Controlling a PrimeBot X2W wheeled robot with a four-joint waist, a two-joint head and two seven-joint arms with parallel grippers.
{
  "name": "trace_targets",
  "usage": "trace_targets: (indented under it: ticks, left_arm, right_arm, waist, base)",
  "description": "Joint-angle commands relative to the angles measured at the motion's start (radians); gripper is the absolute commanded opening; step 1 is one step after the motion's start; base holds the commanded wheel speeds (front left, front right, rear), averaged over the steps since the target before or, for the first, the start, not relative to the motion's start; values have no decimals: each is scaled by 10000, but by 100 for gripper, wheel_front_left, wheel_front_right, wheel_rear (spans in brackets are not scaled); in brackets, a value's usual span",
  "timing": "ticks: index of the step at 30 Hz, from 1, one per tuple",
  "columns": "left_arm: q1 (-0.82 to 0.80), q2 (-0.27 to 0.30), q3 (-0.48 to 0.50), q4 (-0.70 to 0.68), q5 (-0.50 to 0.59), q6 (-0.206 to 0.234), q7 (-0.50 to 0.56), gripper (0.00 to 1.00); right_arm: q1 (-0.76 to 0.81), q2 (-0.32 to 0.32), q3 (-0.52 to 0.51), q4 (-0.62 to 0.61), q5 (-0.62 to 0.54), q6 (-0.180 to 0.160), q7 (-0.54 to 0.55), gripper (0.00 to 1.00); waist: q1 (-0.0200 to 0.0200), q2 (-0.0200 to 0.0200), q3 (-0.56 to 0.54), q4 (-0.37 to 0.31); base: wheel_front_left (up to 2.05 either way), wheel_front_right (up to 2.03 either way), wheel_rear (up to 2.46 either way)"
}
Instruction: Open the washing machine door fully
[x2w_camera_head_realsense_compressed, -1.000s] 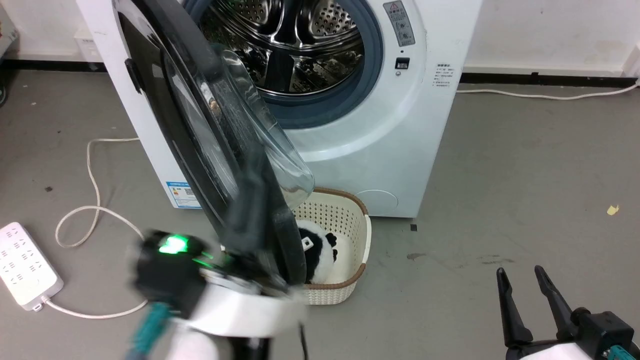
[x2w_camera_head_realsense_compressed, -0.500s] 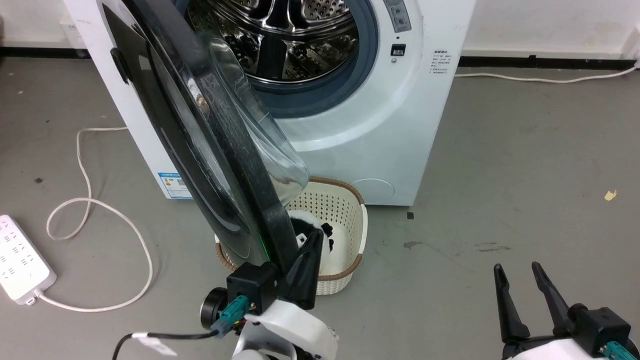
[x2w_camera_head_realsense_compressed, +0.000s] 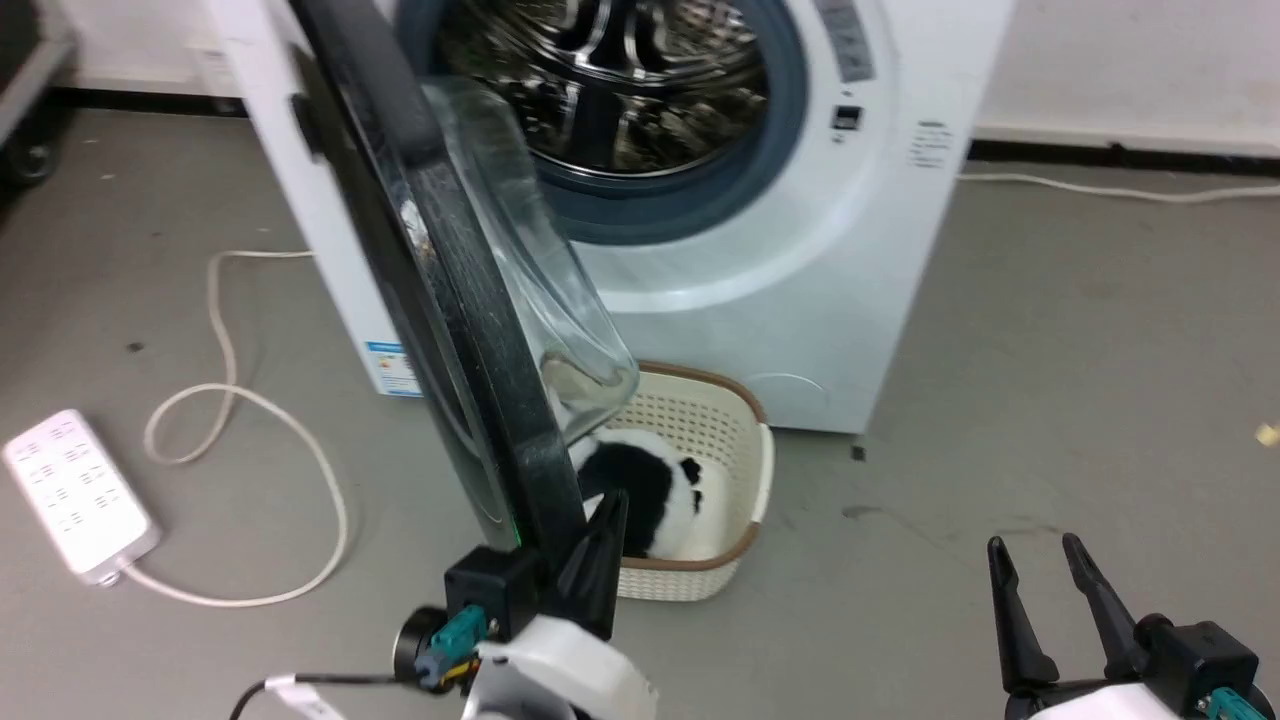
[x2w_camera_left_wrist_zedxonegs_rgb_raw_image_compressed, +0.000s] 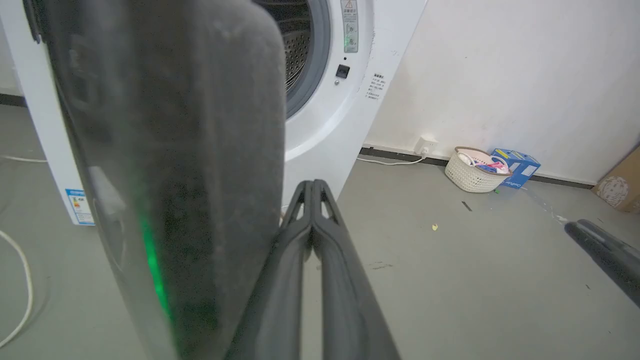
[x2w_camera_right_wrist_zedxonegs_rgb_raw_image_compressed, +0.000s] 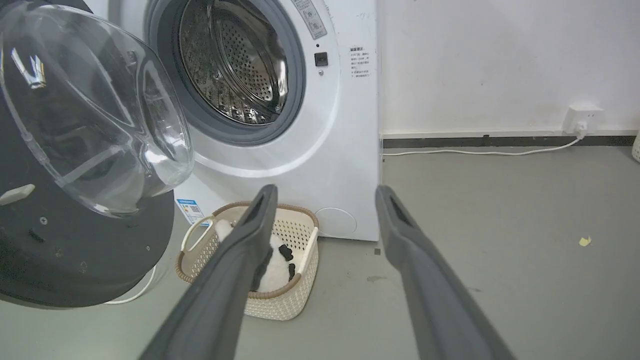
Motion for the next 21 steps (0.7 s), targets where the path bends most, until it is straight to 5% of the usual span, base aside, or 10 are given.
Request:
trace_targets:
  ticks: [1, 11, 21]
  left_arm:
    - [259, 147, 88, -22, -76, 91, -66, 0]
    - [1008, 508, 260, -676, -244, 392, 115, 0]
    - [984, 1234, 1355, -959, -693, 744, 231, 0]
  right_arm:
    - [28, 43, 8, 51, 43, 10, -58, 100]
    - [184, 43, 134, 163, 83, 10, 7, 100]
    - [67, 43, 323, 94, 19, 10, 111, 100]
  waist:
    - [0, 0, -184, 344]
    - [0, 0, -510, 1916]
    - [0, 0, -154, 2413]
  base:
    - [0, 0, 0]
    - [0, 0, 0]
    - [0, 0, 0]
